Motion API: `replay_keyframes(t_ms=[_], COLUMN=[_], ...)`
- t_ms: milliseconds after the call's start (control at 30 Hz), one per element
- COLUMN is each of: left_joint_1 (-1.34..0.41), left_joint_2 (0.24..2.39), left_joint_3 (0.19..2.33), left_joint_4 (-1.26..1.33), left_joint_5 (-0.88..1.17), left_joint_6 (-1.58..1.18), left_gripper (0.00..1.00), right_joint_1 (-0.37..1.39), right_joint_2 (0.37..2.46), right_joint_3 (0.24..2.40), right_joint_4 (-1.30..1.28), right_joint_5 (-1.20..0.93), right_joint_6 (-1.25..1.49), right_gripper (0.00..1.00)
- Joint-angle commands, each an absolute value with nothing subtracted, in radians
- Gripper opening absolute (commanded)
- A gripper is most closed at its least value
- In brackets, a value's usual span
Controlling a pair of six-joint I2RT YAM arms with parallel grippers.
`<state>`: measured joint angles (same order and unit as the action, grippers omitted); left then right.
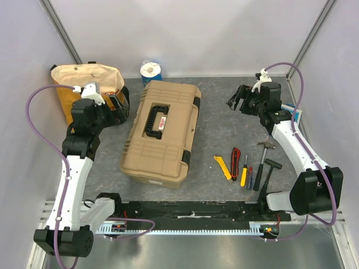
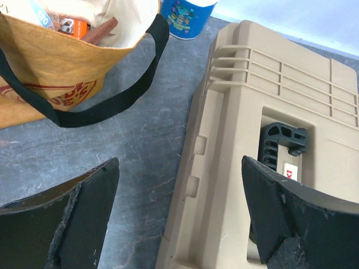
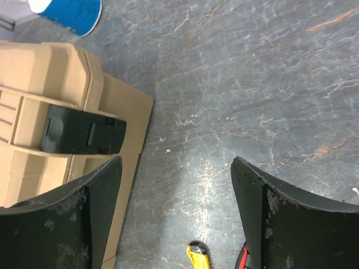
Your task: Pack the tool kit
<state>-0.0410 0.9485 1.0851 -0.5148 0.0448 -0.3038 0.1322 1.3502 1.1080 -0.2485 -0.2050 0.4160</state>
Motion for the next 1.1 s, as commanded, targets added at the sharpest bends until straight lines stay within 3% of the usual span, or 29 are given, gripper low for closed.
replay_keyframes(t_ms=[0,167,500,800,967,1067], left_joint_1=[-0.04,-0.041,-0.041,-0.04,-0.04,-0.041], left_joint_2=[0.838,0.733,0.913,0.992,1.014,1.029], left_joint_3=[1.039,0.956,1.033,0.976,0.943,0.927], left_joint_4=[-0.453,-0.39,-0.673,-0.644,-0.623,-0.568], left_joint_5=[0.089,0.239,0.409,0.589,0.509,0.498], left_joint_6=[-0.325,-0.327,-0.391,-0.388,-0.359,-0.351], left_gripper=[0.95,0.95,0.92,0.92,0.91,0.91], right_joint_1=[0.143,0.156,0.215,0.449,0.563,0.601], right_joint_2=[1.344,1.333,1.203,1.057,1.124,1.166], right_joint_3=[1.089,1.077,0.974,0.816,0.804,0.805], right_joint_4=[-0.222,-0.224,-0.184,0.03,0.064,0.09], right_joint_5=[-0.299,-0.362,-0.459,-0.405,-0.299,-0.256], right_joint_6=[0.406,0.417,0.515,0.758,0.781,0.801], right_gripper=[0.86,0.88,0.91,0.98,0.98,0.92])
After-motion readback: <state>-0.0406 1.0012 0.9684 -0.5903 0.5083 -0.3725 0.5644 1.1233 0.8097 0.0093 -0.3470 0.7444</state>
